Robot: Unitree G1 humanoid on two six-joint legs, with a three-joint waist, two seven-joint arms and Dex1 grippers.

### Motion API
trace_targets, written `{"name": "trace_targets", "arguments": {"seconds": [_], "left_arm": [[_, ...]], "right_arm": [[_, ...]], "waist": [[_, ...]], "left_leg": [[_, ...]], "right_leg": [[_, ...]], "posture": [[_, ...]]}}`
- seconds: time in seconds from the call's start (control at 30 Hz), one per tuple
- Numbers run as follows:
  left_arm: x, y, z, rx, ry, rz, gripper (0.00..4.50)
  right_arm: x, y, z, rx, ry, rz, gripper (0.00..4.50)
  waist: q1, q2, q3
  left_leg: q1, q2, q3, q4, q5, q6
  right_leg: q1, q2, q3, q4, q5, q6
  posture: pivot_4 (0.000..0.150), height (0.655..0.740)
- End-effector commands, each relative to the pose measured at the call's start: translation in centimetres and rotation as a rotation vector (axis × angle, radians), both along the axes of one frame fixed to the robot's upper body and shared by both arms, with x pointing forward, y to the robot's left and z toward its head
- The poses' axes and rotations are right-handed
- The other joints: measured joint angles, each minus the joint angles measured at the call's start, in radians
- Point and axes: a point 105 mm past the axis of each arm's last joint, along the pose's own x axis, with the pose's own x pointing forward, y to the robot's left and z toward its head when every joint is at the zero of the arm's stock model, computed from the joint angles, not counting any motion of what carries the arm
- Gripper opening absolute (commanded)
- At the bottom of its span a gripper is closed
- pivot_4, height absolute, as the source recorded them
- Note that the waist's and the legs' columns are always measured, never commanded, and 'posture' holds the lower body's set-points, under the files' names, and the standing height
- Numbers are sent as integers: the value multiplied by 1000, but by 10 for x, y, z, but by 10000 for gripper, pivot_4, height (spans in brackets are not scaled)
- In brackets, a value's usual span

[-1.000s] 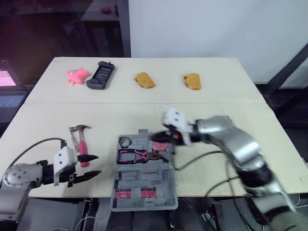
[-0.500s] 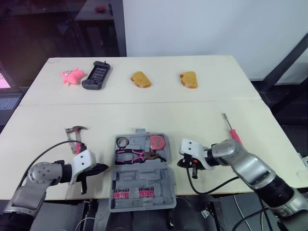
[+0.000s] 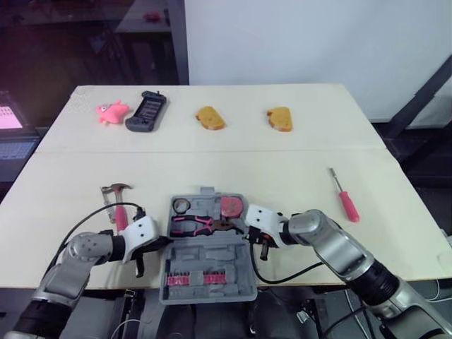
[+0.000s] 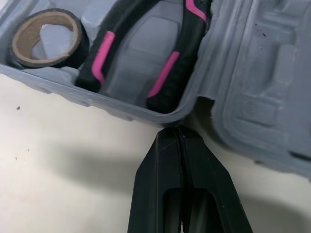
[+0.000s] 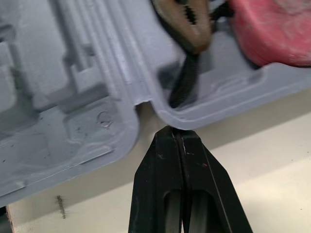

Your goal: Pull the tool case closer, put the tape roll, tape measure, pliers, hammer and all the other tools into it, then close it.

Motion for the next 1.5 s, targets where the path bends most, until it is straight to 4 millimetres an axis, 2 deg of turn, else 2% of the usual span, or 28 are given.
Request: {"name": "trace_targets", "arguments": {"seconds": [0.03,0.1,0.23,0.37,0.57,0.67,0.8,1.17,1.5], "left_arm": [[-3,-11,-6,-2,26,-26,283],[-3,-11,-5,-7,28,-25,283],[-4,-13,-5,-11,30,-32,283],[5,-18,-4,-7,20,-47,283],[29,-22,1,9,-5,-72,283],[50,-25,6,13,-37,-80,283],[67,-30,10,10,-59,-88,283],[81,-33,10,-2,-84,-89,283],[67,-37,4,-26,-57,-115,283]], "right_arm": [[-13,3,-6,-27,44,46,0],[-11,3,-3,-26,27,42,0],[-7,14,6,24,9,45,0],[4,20,10,36,-16,30,0],[29,9,17,25,-69,-20,0],[52,0,22,18,-117,-77,0],[63,-1,25,29,-130,-94,0],[58,-6,21,26,-114,-106,0],[49,-3,18,33,-86,-107,0]], "waist": [[10,0,0],[15,0,0],[14,0,0],[13,0,0],[17,0,0],[19,1,0],[19,1,0],[20,2,0],[16,2,0]], "left_leg": [[0,0,0,1,0,0],[0,0,0,1,0,0],[-1,0,0,2,0,0],[-1,0,0,2,0,0],[0,0,-3,5,0,0],[-1,0,-4,6,0,0],[-2,0,-4,6,1,1],[-2,0,-4,6,1,1],[-2,0,-4,5,1,1]], "right_leg": [[0,0,0,0,0,0],[0,0,0,0,0,0],[0,0,0,0,-1,-2],[0,0,0,0,-1,-2],[3,4,2,1,0,-3],[4,8,7,1,0,-3],[3,11,12,1,2,0],[3,11,12,1,3,3],[2,11,12,1,3,3]], "posture": [[1500,7400],[1500,7400],[1500,7400],[1500,7400],[1500,7400],[1500,7400],[1500,7400],[1500,7400],[1500,7400]]}}
